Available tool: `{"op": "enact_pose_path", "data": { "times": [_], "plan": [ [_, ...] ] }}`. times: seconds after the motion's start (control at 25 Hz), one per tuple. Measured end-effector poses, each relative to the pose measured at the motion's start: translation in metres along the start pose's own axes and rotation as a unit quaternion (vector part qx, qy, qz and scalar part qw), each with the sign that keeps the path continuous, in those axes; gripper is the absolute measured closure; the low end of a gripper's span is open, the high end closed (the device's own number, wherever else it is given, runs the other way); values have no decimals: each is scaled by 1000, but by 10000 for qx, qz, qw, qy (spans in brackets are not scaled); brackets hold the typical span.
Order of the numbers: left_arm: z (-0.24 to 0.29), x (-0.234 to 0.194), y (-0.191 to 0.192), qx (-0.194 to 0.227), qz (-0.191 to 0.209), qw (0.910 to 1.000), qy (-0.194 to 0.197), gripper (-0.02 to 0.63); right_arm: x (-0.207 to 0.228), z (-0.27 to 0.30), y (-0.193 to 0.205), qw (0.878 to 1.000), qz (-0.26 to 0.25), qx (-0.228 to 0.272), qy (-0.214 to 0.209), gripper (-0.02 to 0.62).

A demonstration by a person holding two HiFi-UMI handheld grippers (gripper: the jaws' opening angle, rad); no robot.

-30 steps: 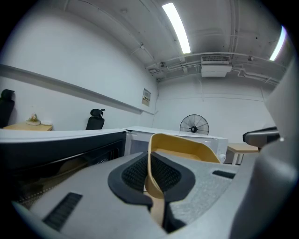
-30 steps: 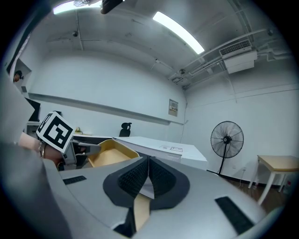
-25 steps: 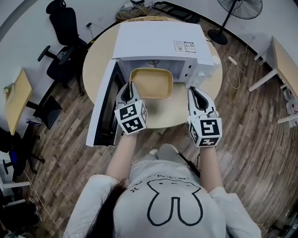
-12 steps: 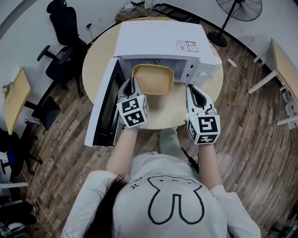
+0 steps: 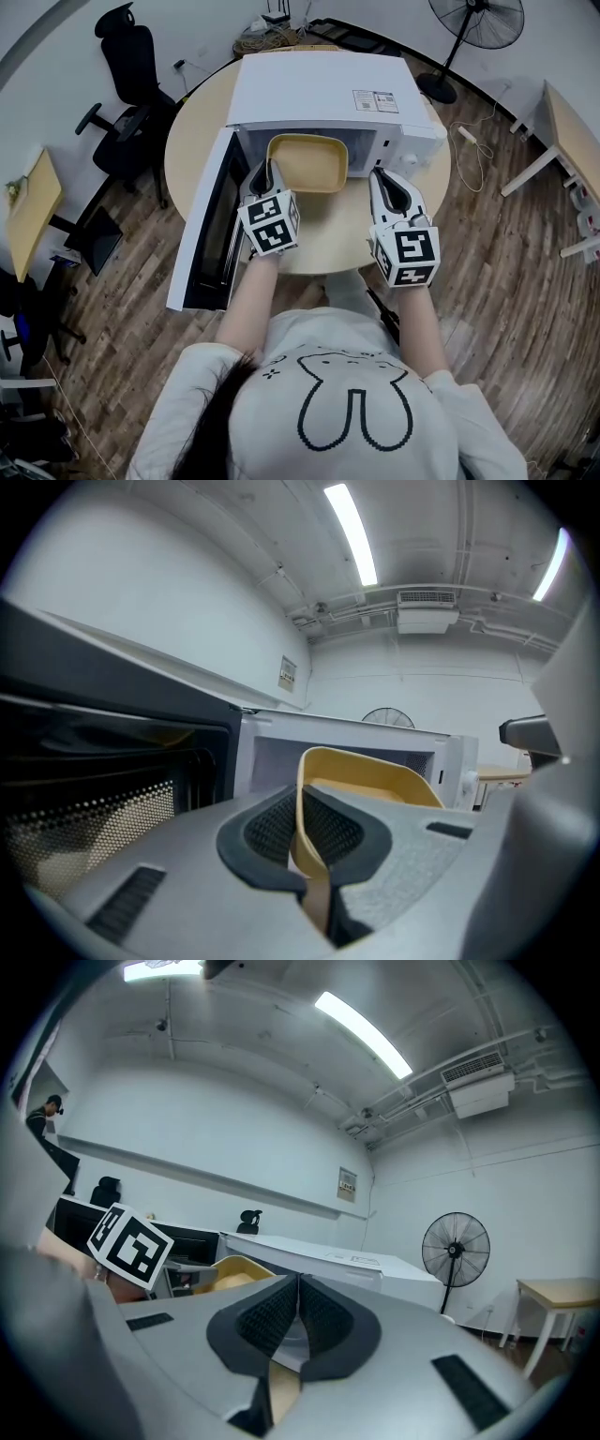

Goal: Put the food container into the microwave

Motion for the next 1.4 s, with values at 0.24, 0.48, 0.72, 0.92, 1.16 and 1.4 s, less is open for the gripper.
{"op": "enact_pose_path", "data": {
  "times": [0.24,0.48,0.72,0.92,1.16,1.4],
  "plan": [
    [19,-2,16,-77,-98,9999,-64,588,4,7,13,10000,-32,12,6,565],
    [38,-8,29,-114,-296,9994,-148,588,9,12,28,9999,-103,-5,2,565],
    [58,-12,42,-143,-485,9984,-245,588,12,20,43,9998,-170,11,-32,565],
    [77,-15,53,-285,-650,9969,-337,587,14,28,52,9996,-266,2,-99,565],
    [96,-17,62,-380,-839,9949,-404,586,18,39,57,9994,-329,16,-124,565],
    [110,-18,68,-470,-874,9943,-403,586,13,46,66,9982,-477,-60,-349,565]
  ]
}}
Point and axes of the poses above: the fingertips, and each gripper's own axes: z forward along the fingers, x to its right, y out of its underside, the point moved 3 cm from there along -z, backward along the fingers, and after that the axes turned 5 degrees about x, right-handed, at the moved point
